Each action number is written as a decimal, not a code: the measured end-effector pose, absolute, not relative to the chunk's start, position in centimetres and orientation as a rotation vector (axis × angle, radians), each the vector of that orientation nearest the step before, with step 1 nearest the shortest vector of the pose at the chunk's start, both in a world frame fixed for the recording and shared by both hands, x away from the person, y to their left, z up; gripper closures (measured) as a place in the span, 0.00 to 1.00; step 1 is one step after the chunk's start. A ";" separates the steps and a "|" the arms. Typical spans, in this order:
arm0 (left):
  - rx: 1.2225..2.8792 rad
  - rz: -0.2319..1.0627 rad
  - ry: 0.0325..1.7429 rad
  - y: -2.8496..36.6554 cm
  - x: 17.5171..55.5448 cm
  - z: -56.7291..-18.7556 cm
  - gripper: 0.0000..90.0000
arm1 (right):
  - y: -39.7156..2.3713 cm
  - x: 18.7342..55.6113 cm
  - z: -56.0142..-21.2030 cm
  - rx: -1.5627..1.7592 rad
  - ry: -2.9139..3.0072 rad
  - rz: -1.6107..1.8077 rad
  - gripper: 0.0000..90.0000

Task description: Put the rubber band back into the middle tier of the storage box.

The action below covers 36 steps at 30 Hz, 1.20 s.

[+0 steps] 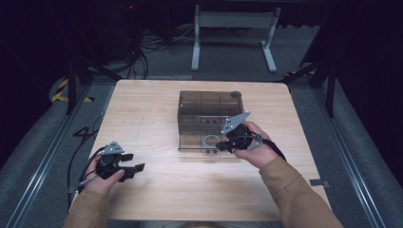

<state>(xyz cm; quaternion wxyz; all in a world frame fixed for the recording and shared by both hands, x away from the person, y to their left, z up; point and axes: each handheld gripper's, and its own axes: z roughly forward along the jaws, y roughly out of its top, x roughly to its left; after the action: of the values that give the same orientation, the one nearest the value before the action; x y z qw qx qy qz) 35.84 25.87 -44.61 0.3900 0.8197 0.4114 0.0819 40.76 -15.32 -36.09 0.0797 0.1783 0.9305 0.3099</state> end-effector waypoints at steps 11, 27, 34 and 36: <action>2.069 0.222 1.048 25.9 35.8 -44.5 0.37 | -16.2 40.3 -36.7 0.546 2.794 0.939 1.00; 2.070 0.216 1.050 25.9 35.8 -44.6 0.37 | -16.1 39.8 -39.0 0.548 2.825 0.903 1.00; 2.072 0.213 1.051 25.9 35.8 -44.6 0.37 | -15.9 39.8 -40.6 0.558 2.851 0.876 1.00; 2.072 0.215 1.051 26.0 35.8 -44.6 0.37 | -15.9 39.9 -41.0 0.560 2.852 0.868 1.00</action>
<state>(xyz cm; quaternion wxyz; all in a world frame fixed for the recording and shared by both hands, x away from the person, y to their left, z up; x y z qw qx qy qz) 35.76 25.95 -44.58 0.3934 0.8165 0.4140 0.0847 39.88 -15.92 -40.97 0.0539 0.1843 0.9389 0.2857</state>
